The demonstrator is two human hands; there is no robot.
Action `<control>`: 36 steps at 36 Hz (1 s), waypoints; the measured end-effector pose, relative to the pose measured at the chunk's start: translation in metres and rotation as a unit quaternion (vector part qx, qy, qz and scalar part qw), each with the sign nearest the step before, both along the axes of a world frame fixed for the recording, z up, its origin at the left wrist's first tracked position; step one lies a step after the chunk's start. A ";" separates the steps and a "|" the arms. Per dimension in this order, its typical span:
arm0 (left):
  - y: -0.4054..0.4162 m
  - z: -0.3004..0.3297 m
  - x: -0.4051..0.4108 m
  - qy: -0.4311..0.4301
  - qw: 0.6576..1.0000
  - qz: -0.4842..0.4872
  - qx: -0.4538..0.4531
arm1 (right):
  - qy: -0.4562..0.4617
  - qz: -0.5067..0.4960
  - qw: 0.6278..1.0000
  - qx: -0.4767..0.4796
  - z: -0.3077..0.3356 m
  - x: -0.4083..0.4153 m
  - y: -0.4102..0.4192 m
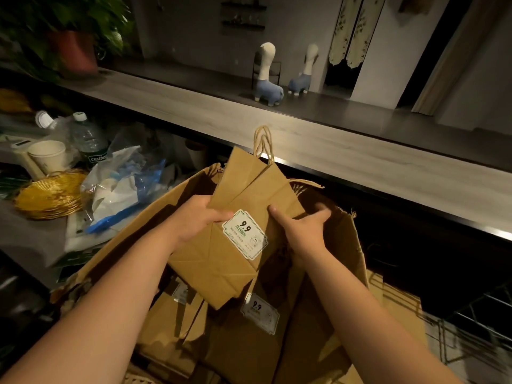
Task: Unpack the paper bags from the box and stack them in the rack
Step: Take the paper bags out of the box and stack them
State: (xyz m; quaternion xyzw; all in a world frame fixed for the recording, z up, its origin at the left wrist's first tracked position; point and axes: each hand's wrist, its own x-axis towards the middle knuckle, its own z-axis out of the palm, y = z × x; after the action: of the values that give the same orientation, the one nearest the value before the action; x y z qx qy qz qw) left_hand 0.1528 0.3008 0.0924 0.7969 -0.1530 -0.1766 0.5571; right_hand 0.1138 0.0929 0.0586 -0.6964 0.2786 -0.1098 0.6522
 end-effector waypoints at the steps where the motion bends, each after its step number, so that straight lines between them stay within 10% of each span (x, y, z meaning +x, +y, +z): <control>1: 0.001 0.002 0.001 0.007 1.000 -0.004 -0.010 | 0.011 0.016 0.997 0.072 0.000 0.000 -0.001; 26: 0.013 -0.009 0.005 0.060 0.993 -0.056 0.086 | -0.151 0.130 0.953 0.230 0.017 -0.009 -0.004; 36: -0.004 -0.023 0.006 0.044 0.984 -0.009 0.175 | -0.170 0.199 0.959 0.103 0.014 -0.014 -0.001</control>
State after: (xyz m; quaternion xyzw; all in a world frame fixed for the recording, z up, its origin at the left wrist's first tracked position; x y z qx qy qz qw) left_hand 0.1590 0.2971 0.0696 0.8720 -0.1025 -0.2403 0.4140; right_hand 0.1000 0.0920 0.0722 -0.6381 0.0286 -0.0653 0.7667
